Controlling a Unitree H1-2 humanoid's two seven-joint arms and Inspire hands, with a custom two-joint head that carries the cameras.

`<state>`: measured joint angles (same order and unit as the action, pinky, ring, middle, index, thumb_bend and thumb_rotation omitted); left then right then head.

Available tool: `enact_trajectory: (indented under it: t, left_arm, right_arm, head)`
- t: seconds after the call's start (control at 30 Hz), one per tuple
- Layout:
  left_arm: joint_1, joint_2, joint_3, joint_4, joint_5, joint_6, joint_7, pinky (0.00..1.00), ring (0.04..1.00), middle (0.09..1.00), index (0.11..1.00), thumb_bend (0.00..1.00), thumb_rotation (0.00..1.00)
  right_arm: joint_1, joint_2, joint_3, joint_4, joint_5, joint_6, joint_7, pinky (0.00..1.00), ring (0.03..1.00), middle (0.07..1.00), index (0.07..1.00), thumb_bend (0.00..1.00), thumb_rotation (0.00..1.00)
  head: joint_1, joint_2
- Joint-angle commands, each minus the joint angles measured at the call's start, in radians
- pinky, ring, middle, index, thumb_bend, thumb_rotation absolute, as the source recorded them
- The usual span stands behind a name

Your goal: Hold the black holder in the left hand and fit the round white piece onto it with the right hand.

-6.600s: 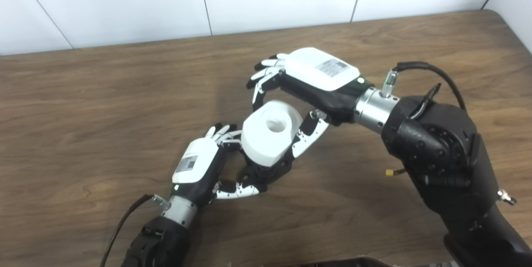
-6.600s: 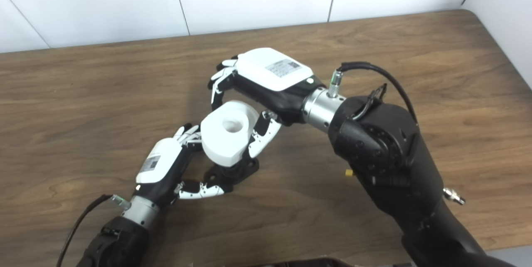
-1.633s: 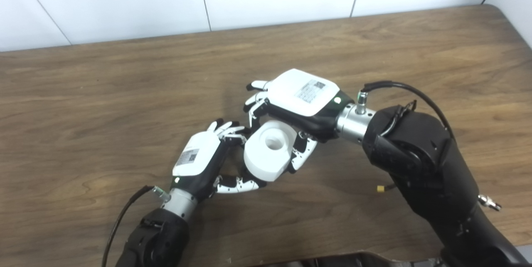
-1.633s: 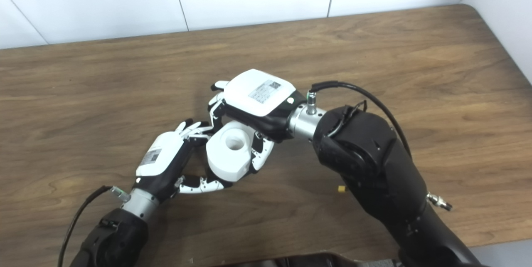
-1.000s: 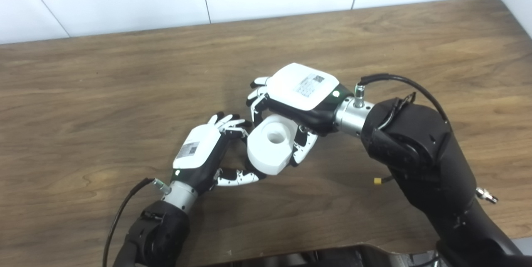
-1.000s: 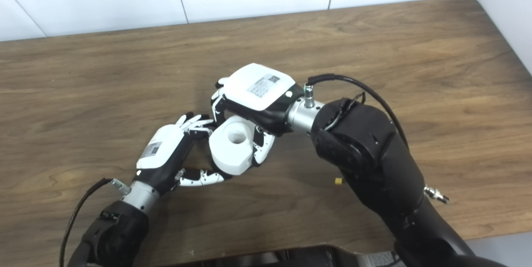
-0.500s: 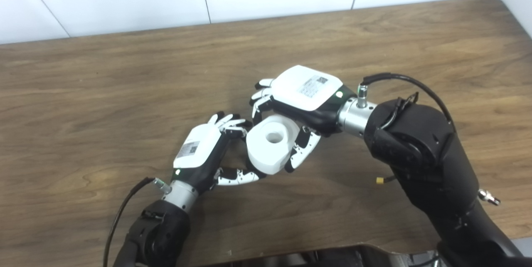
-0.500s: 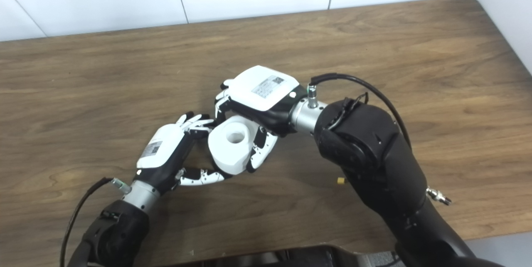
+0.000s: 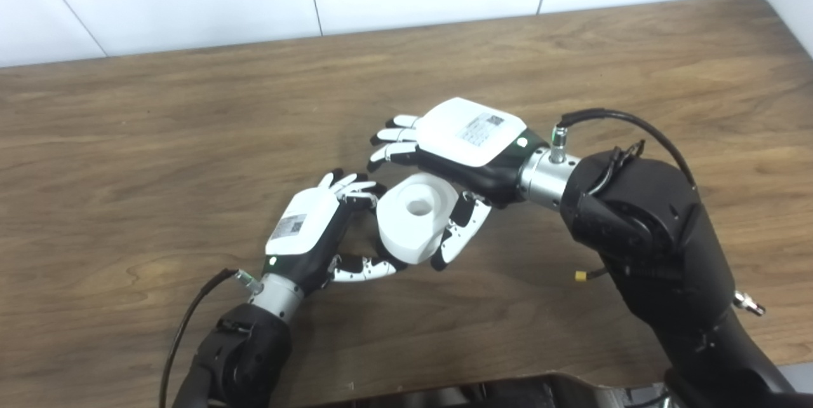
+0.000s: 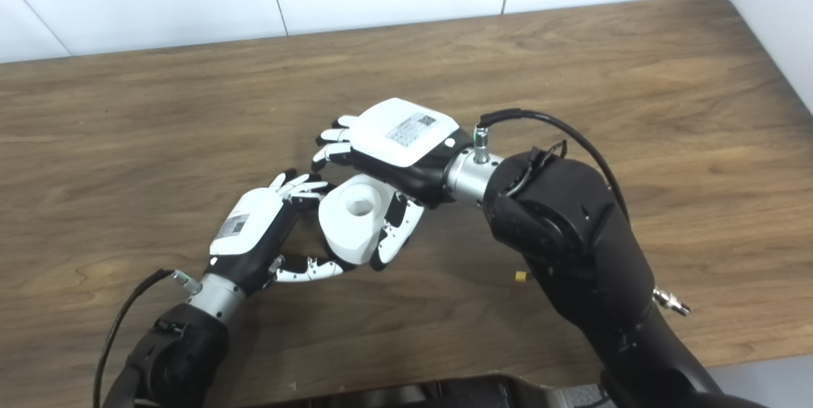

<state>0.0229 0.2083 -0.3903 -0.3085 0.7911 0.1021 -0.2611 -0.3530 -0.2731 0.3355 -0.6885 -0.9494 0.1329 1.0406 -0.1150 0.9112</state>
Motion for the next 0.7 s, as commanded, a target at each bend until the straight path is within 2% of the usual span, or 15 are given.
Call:
enact_trajectory:
  t: [0.0,0.1,0.27,0.5,0.67]
  left_arm:
    - [-0.005,0.010,-0.013,-0.003,0.016,0.029,-0.050,1.00,0.916,0.849,0.728,0.93,0.21]
    - [-0.009,0.013,-0.012,-0.010,0.015,0.040,-0.074,1.00,0.930,0.875,0.830,0.99,0.28]
    - [-0.013,0.010,0.002,-0.004,-0.029,0.040,-0.088,1.00,0.948,0.914,0.935,1.00,0.33]
    - [-0.015,0.000,0.025,0.004,-0.115,0.059,-0.098,1.00,0.957,0.929,0.944,1.00,0.32]
    - [-0.027,0.011,0.049,-0.030,-0.190,0.124,-0.151,1.00,0.982,0.958,0.965,1.00,0.30]
  right_arm:
    - [-0.039,0.003,-0.016,-0.033,0.002,0.008,-0.001,0.88,0.990,0.964,0.883,1.00,0.43]
    - [-0.045,0.002,-0.018,-0.035,0.001,0.012,0.013,0.90,0.999,0.979,0.908,1.00,0.45]
    - [-0.053,-0.008,-0.022,-0.031,0.007,0.019,0.031,0.92,1.000,0.985,0.931,1.00,0.47]
    - [-0.048,-0.015,-0.024,-0.017,0.004,0.015,0.034,0.93,1.000,0.989,0.943,1.00,0.47]
    - [-0.050,-0.020,-0.028,-0.006,0.006,0.019,0.034,0.93,1.000,0.992,0.942,1.00,0.47]
  head:
    - [-0.001,0.000]
    - [0.000,0.000]
    - [-0.001,-0.004]
    - [0.008,-0.013]
    - [0.011,-0.025]
